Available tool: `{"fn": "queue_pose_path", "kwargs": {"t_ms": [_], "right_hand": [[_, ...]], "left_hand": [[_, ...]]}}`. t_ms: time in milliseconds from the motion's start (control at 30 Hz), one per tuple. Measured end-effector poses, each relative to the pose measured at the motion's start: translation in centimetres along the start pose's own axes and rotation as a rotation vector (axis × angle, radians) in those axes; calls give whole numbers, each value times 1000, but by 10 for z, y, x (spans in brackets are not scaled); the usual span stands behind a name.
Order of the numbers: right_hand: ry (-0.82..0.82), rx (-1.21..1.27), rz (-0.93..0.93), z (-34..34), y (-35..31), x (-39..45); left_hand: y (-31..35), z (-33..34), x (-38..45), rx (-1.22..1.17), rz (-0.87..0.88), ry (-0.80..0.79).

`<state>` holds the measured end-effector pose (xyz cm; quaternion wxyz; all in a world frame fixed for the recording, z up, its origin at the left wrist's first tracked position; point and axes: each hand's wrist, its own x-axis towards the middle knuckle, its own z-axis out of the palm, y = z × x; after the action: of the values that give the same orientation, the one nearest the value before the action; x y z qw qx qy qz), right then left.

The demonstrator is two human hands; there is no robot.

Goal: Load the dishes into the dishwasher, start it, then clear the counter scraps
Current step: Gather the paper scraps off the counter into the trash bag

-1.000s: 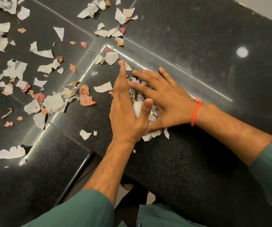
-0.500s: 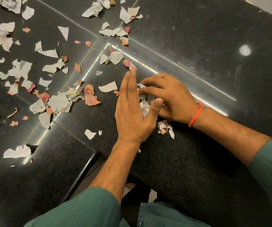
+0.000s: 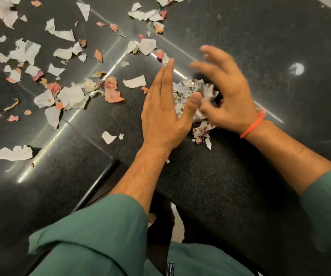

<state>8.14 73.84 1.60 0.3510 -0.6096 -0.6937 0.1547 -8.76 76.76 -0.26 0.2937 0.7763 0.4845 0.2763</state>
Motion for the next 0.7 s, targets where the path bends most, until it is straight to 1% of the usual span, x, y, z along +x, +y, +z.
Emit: {"fn": "queue_pose_path", "kwargs": {"t_ms": [67, 100, 167, 200, 267, 333, 400, 500, 600, 667, 700], "right_hand": [[152, -29, 155, -3, 6, -12], [195, -56, 240, -2, 7, -18], [205, -110, 356, 9, 5, -23], [195, -111, 371, 16, 2, -23], [186, -64, 343, 29, -9, -20], [220, 26, 321, 40, -23, -16], [298, 190, 385, 46, -35, -13], [413, 603, 595, 44, -54, -7], [442, 881, 720, 44, -61, -3], [475, 1215, 851, 47, -61, 1], [473, 1342, 902, 47, -63, 2]], "left_hand": [[-1, 1, 0, 13, 14, 7], [-1, 2, -1, 22, 20, 9], [0, 5, -2, 48, 26, -6], [0, 6, -3, 68, 30, -20], [0, 8, -3, 114, 30, -40], [6, 11, -2, 70, -21, -26], [18, 17, -2, -133, -130, 40], [43, 24, -2, -488, -332, 209], [60, 22, 5, -782, -535, 296], [64, 19, 13, -983, -656, 334], [65, 17, 15, -1091, -713, 354]]}}
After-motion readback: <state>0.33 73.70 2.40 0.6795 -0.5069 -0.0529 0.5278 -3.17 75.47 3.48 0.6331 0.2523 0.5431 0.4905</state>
